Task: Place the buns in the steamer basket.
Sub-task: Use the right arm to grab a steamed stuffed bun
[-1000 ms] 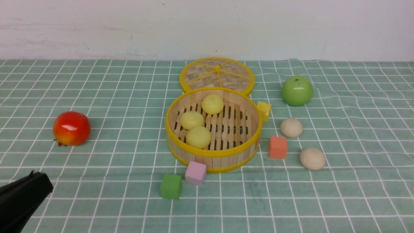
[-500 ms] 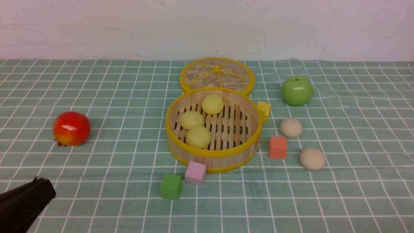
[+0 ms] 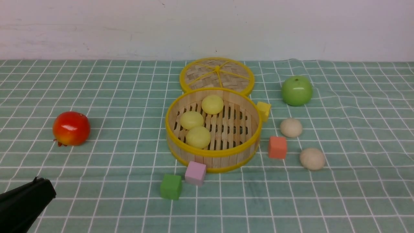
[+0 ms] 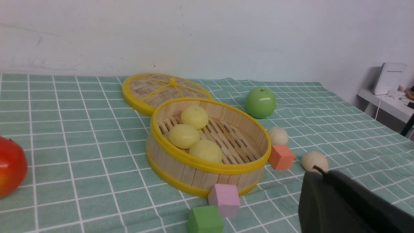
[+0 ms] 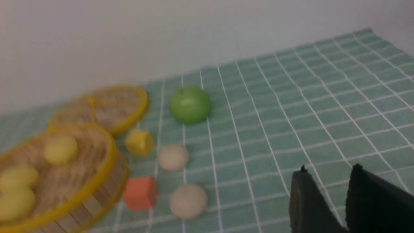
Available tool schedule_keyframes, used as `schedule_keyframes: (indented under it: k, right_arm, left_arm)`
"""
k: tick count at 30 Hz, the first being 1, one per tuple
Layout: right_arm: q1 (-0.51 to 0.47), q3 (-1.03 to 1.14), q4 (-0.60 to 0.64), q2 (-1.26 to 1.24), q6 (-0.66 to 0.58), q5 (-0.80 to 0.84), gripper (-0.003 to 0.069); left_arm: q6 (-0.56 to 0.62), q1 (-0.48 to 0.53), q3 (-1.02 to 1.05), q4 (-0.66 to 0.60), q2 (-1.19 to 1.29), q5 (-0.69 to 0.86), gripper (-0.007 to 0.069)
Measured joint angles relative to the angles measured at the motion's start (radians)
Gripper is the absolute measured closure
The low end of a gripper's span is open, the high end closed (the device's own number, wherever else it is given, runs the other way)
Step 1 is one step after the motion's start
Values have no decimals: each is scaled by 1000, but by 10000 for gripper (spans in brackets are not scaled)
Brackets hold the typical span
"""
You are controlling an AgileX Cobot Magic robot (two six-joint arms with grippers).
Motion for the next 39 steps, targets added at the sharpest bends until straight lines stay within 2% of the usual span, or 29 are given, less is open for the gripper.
schedule_keyframes:
  k: [2, 3, 4, 5, 7, 9, 11, 13, 14, 19, 27, 32, 39]
  right_arm:
    - [96, -106, 2, 151, -73, 169, 463]
    - [152, -198, 16, 281, -143, 314, 463]
    - [169, -211, 22, 299, -154, 334, 463]
    - [219, -314, 61, 442, -239, 486, 463]
    - [243, -432, 135, 598, -353, 609, 463]
    - [235, -523, 216, 709, -453, 644, 463]
    - [199, -613, 328, 811, -555, 625, 463]
    - [178, -639, 366, 848, -582, 610, 463]
    - [142, -684, 435, 894, -623, 577, 462]
    - [80, -712, 533, 979, -664, 498, 449]
    - [64, -717, 583, 1119, -684, 331, 386]
    - [32, -721, 610, 1190, -686, 227, 383]
    - [14, -721, 654, 1240, -711, 187, 383]
  left_arm:
    - [0, 0, 0, 0, 0, 0, 638]
    - [0, 0, 0, 0, 0, 0, 638]
    - [0, 0, 0, 0, 0, 0, 638]
    - [0, 0, 0, 0, 0, 0, 638]
    - [0, 0, 0, 0, 0, 0, 638]
    - [0, 0, 0, 0, 0, 0, 638]
    - [0, 0, 0, 0, 0, 0, 638]
    - [0, 0, 0, 0, 0, 0, 637]
    - [0, 0, 0, 0, 0, 0, 636]
    - [0, 0, 0, 0, 0, 0, 635]
    - [1, 0, 0, 0, 0, 0, 630]
    - [1, 0, 0, 0, 0, 0, 625]
    - [1, 0, 0, 0, 0, 0, 620]
